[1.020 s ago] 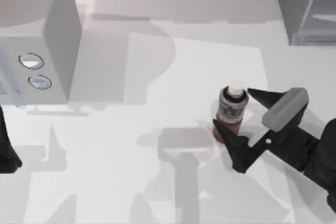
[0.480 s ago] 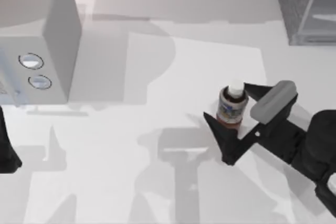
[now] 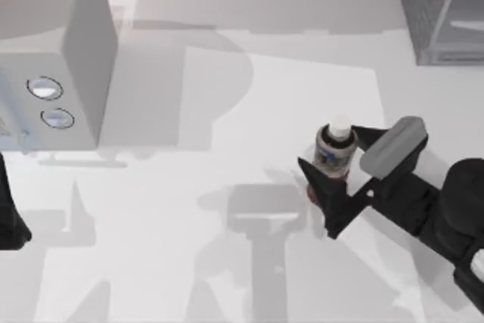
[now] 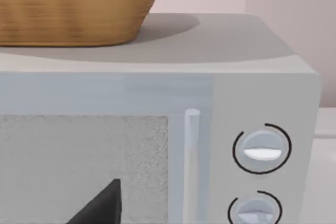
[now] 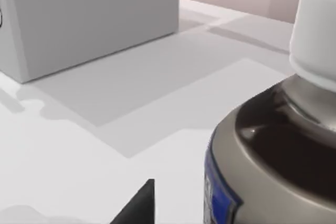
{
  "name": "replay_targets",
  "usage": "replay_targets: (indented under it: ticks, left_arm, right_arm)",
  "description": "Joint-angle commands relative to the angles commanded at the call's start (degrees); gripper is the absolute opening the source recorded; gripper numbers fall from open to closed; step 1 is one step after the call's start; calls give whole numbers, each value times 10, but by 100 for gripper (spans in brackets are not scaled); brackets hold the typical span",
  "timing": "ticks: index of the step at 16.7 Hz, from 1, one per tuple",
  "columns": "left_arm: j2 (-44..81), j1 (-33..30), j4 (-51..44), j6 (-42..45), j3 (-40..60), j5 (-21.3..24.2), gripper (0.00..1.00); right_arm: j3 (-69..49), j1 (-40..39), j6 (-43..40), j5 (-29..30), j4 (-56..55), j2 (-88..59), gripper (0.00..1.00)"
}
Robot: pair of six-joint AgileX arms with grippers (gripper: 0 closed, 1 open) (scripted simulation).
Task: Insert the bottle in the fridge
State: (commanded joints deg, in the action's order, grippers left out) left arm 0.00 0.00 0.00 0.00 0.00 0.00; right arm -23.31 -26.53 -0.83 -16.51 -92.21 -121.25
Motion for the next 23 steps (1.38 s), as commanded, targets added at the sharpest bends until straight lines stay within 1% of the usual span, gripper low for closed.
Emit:
replay_targets:
  ticks: [8, 9, 18, 23]
  left_arm:
    - [0, 0, 0, 0, 0, 0, 100]
    - [0, 0, 0, 0, 0, 0, 100]
    - [0, 0, 0, 0, 0, 0, 100]
    - [0, 0, 0, 0, 0, 0, 100]
  right_arm:
    - [0, 0, 0, 0, 0, 0, 3]
    - [0, 0, 0, 0, 0, 0, 1]
    - [1, 1, 1, 0, 0, 0, 1]
    - [10, 40, -4, -39, 29, 41, 1]
